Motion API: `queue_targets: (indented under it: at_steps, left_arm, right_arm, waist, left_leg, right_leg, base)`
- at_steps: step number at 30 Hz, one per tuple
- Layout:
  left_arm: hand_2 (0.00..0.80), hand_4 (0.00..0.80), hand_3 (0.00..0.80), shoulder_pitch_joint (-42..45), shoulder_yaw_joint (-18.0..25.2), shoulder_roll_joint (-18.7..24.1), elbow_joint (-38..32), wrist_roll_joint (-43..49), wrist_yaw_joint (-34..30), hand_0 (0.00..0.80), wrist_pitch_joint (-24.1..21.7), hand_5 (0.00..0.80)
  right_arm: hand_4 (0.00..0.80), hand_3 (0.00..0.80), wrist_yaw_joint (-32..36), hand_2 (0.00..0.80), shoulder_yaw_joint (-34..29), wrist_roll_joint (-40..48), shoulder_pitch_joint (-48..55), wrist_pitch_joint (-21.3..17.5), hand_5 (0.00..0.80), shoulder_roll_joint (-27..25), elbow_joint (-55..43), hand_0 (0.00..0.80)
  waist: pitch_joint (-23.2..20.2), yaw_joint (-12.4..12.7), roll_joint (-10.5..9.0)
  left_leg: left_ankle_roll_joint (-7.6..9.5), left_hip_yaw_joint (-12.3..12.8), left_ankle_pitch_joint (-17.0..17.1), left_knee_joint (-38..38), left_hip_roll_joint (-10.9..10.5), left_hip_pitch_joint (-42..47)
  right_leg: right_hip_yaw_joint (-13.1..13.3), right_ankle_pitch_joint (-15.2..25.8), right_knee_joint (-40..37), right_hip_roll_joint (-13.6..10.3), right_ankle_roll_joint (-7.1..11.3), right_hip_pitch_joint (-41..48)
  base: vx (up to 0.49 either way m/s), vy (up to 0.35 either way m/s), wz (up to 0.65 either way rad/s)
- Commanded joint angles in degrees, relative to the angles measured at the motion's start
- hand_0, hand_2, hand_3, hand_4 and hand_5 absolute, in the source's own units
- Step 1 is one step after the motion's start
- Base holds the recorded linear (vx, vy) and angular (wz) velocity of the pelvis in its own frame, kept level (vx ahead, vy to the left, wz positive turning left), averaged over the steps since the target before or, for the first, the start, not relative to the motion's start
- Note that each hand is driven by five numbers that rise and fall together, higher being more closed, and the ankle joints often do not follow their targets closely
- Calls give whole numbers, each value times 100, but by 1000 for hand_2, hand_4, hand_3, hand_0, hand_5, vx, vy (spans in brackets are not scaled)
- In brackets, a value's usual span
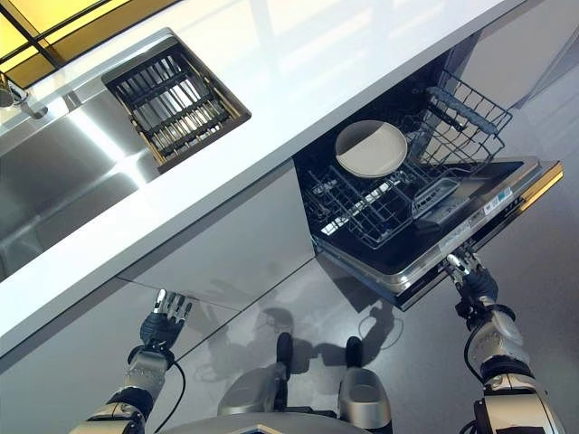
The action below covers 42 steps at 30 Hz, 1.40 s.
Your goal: Take plates into dishwasher
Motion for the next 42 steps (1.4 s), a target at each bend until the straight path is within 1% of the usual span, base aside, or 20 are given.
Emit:
queue_targets:
  at_steps: [1,9,17,25,28,33,37,42]
  left_arm:
    - [0,0,0,-305,-373,241,-301,63,-97,0,-310,0]
    - [0,0,0,-269,-385,278,-401,102,-34,0,-292,0]
    - [0,0,0,-199,-416,292,-417,149,46,0,-246,0]
    - [0,0,0,-140,-460,284,-478,222,103,0,-208,0]
    - [0,0,0,-112,-483,287,-455,239,76,0,-215,0]
    - [0,0,0,-106,-481,295,-432,347,92,0,-162,0]
    - [0,0,0,-49,-481,301,-417,372,124,0,-117,0]
    - [0,0,0,-45,-414,275,-389,410,186,0,-85,0]
  right_arm:
    - [0,0,785,0,403,161,-2462,-183,0,869,-666,0]
    - [0,0,856,0,276,385,-2536,-322,0,843,-616,0]
    - [0,0,775,0,229,365,-2675,-389,0,763,-762,0]
    - [0,0,751,0,200,416,-2652,-359,0,689,-808,0]
    - [0,0,760,0,167,423,-2637,-384,0,669,-795,0]
    - [0,0,620,0,134,240,-2631,-404,0,627,-876,0]
    - [0,0,516,0,159,127,-2474,-439,0,570,-1106,0]
    - [0,0,191,0,101,-141,-2217,-556,0,565,-1233,0]
  waist:
    - [-365,852,-80]
    - [-367,916,-74]
    - [-455,954,-102]
    - [-516,997,-158]
    - [-549,1012,-179]
    - [-626,1012,-248]
    - [-690,989,-341]
    - [-732,931,-445]
  left_leg:
    - [471,136,-521,316,-769,294]
    - [481,103,-518,275,-763,336]
    - [477,65,-514,224,-753,394]
    - [481,33,-512,192,-739,466]
    - [485,24,-517,173,-729,503]
    - [471,34,-518,118,-705,559]
    - [465,56,-528,89,-675,619]
    - [464,117,-557,82,-627,675]
  right_leg:
    - [43,-615,990,-374,125,-163]
    - [-11,-567,914,-386,155,-104]
    - [-50,-551,855,-376,161,-40]
    - [-106,-522,784,-357,164,58]
    - [-123,-516,755,-349,164,102]
    - [-124,-495,679,-320,169,170]
    - [-112,-475,636,-289,172,225]
    - [-51,-472,636,-246,180,256]
  base:
    - [0,0,0]
    - [11,-9,0]
    - [28,-7,4]
    - [25,-14,71]
    - [37,-11,12]
    - [35,-10,2]
    - [31,-15,0]
    - [0,0,0]
